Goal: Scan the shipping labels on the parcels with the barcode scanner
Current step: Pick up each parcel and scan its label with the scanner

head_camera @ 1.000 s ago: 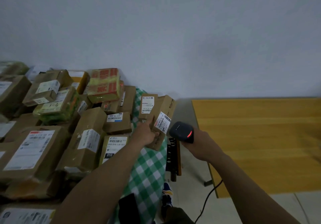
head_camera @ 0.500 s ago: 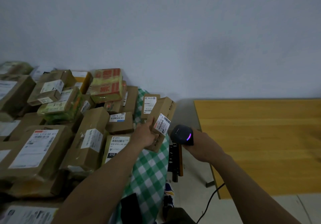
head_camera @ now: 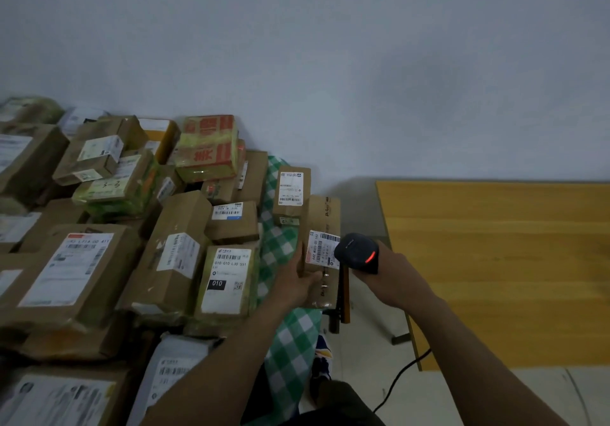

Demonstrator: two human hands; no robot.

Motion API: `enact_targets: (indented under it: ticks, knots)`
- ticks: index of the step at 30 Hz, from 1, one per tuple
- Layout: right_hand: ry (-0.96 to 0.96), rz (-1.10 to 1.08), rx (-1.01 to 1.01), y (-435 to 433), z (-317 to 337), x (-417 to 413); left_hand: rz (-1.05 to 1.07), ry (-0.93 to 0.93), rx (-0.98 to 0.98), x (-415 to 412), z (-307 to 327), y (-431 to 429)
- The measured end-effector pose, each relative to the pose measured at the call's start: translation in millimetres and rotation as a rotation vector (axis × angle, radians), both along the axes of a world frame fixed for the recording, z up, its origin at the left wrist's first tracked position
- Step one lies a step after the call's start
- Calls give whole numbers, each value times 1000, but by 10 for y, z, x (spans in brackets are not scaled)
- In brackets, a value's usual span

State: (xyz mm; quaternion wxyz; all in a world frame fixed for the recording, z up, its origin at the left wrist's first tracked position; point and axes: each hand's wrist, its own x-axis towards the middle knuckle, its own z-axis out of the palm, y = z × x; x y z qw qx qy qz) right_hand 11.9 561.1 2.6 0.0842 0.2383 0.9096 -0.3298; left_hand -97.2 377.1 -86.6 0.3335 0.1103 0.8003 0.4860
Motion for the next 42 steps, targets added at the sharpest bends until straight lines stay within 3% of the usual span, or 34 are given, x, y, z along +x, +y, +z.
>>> enact_targets:
  ticks: [5,11,24,29,34,38,42]
  knots:
    - [-24,38,-30,-83,-170,-21,119,-128,83,198,-350,-128]
    - [-53,54,-42,-73,-307,-32,173,-145,-46,96,-676,-197]
    - [-139,-15,-88,-21,-498,-62,-202,102,-441,-13,-707,49]
    - [-113,-11,-106,-65,-483,-131,-78,148,-400,-11,-511,101]
    - [-30,-69,-184,-218,-432,-102,91,419,-252,183,78,-178]
    - [20,-33,-239,-421,-404,-99,277,583,-332,229,424,-654]
    - [34,26,-267,-645,-352,-126,348,505,-428,217,415,-1082]
